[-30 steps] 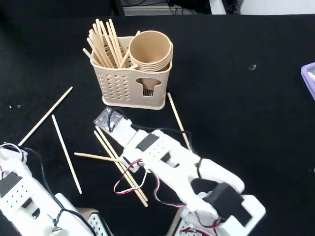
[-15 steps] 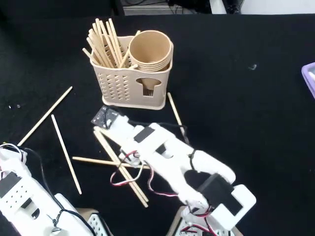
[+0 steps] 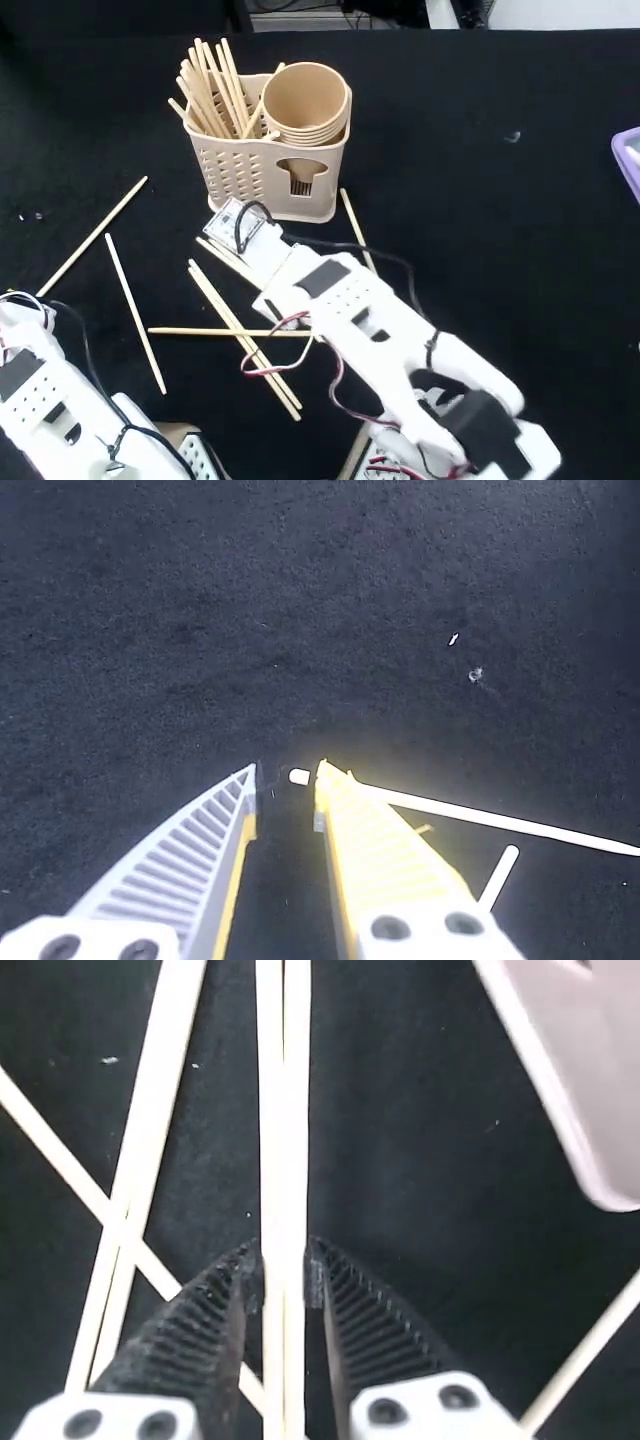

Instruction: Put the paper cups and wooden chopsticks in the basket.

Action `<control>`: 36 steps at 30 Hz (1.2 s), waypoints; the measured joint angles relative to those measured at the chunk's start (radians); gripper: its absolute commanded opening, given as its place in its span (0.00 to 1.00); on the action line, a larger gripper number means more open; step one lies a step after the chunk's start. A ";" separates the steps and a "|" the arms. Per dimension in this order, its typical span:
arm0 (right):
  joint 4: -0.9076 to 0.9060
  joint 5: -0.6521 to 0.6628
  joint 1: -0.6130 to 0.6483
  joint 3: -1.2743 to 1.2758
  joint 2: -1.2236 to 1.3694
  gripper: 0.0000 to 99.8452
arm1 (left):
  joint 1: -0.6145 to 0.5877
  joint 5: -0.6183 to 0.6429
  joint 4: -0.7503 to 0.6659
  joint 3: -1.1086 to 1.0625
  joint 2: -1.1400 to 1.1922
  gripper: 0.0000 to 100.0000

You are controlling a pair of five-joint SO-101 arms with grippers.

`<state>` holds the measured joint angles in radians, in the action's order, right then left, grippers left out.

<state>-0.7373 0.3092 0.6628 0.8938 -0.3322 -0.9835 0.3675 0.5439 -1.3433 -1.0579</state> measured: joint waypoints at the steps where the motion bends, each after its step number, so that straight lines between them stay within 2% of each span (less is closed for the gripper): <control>1: -0.002 -0.002 0.000 0.000 -0.028 0.01 | 0.000 0.000 0.000 0.000 0.000 0.11; 11: -0.032 -0.026 0.000 0.000 -0.384 0.01 | 0.021 0.000 0.000 0.000 0.000 0.11; 17: -0.034 -0.029 0.000 -0.147 -0.588 0.01 | 0.021 0.000 0.000 0.000 0.000 0.11; 21: 0.003 -0.034 0.000 -0.244 -0.635 0.01 | 0.028 0.000 0.000 0.000 0.000 0.11; 26: 0.242 -0.126 0.000 -0.272 -0.637 0.01 | 0.063 0.000 0.000 0.000 0.000 0.11; 30: 0.500 -0.138 0.000 -0.272 -0.631 0.01 | 0.069 0.000 0.000 0.000 0.000 0.11; 36: 0.807 -0.138 -0.008 -0.288 -0.367 0.01 | 0.075 0.000 0.000 0.000 0.000 0.11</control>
<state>0.0698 0.1711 0.6552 0.6053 -0.6989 -0.9083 0.3675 0.5439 -1.3433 -1.0579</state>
